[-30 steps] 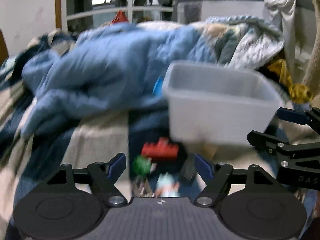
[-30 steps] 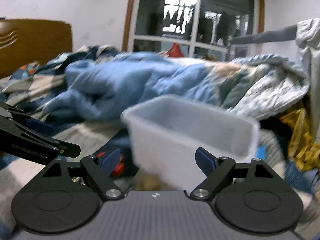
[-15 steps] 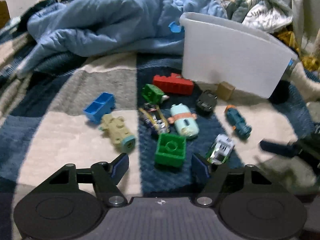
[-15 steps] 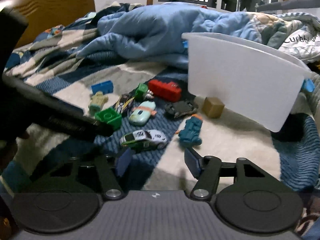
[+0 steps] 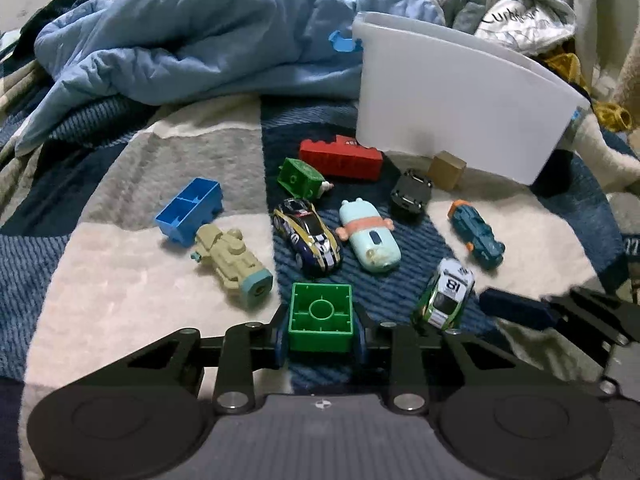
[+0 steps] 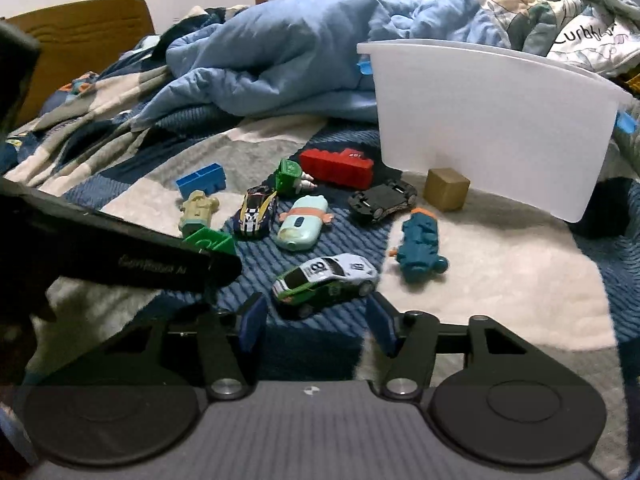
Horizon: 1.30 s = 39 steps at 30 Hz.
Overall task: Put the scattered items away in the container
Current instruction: 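Grasp the white green-striped toy car with the right tool, then carry the green brick and white car over the bin and release both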
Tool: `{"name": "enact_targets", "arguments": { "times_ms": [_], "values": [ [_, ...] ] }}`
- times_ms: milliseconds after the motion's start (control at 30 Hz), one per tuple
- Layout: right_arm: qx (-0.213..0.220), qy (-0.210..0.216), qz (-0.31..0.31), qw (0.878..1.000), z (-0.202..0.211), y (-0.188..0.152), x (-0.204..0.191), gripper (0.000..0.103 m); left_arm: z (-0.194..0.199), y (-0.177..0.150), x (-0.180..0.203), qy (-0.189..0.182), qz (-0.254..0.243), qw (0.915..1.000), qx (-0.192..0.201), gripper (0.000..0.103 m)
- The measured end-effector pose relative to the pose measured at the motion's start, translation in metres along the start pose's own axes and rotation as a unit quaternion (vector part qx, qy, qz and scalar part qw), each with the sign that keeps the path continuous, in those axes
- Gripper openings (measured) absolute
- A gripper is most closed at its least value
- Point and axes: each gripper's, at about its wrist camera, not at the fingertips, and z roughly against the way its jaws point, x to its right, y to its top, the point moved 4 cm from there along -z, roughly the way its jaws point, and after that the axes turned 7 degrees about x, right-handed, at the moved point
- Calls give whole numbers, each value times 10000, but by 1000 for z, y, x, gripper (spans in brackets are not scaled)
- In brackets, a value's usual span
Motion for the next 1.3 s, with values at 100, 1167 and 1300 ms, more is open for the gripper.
{"name": "enact_targets", "arguments": {
  "times_ms": [100,1167,1300],
  "values": [
    [43,-71,109,9999,-10,4,-8,65,4,2,-4,31,72,10000,46,34],
    [371,-342,453,9977,37,41,51,33,29,52,52,-148,-414,9979,465,34],
    [614,-542,533,9952,43,60,65,33,30,73,62,-210,-492,9965,641,34]
  ]
}}
